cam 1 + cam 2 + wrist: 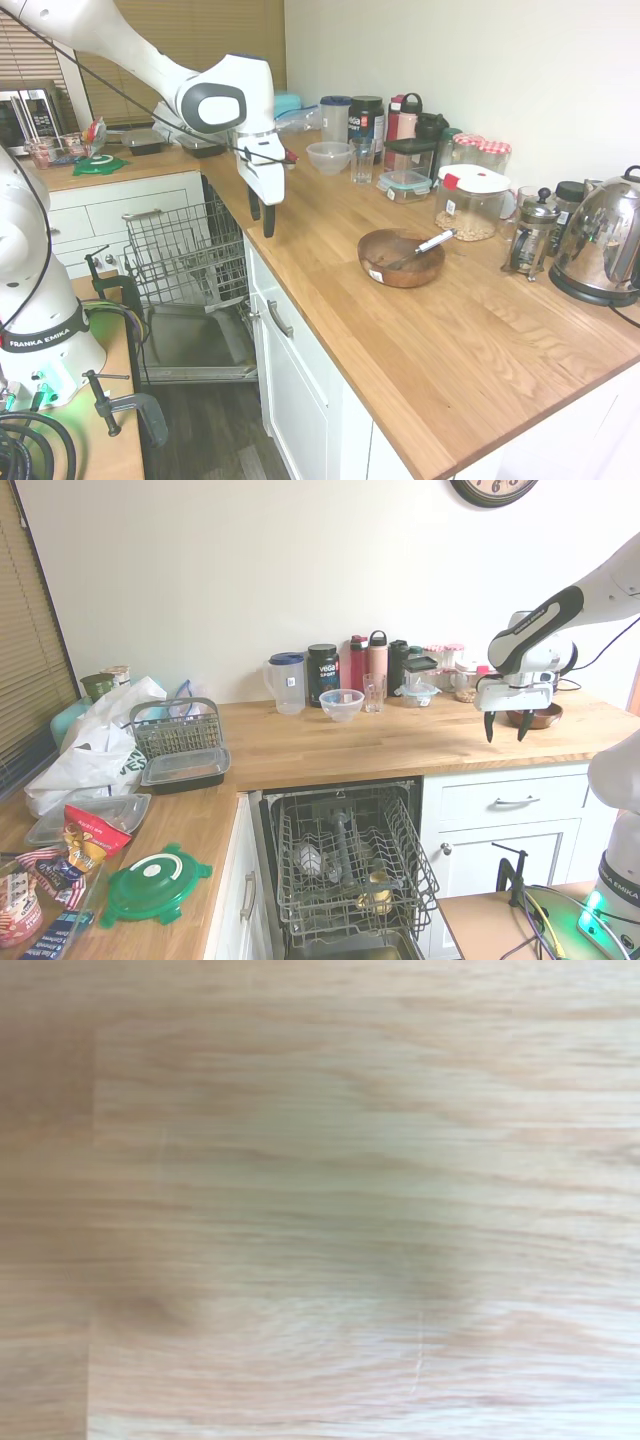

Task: Put the fork in the dishwasher

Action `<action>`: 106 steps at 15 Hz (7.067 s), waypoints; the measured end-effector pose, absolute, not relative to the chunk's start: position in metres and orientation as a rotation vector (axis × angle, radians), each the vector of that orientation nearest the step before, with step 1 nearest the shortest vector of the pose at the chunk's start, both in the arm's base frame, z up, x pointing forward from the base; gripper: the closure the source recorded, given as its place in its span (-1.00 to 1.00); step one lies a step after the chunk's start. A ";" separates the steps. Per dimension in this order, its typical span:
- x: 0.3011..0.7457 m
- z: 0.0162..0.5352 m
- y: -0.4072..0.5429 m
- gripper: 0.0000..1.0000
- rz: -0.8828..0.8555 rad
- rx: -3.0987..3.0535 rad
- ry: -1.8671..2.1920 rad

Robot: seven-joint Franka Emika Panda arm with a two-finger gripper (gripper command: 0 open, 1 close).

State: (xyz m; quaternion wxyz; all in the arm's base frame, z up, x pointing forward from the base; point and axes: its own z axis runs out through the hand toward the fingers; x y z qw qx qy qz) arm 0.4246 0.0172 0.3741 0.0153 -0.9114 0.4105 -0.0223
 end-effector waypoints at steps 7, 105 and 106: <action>0.429 0.417 -0.041 -1.00 -0.196 -2.717 1.338; 0.272 0.111 0.509 -1.00 -1.393 -2.980 0.651; 0.273 0.107 0.515 -1.00 -1.383 -2.984 0.657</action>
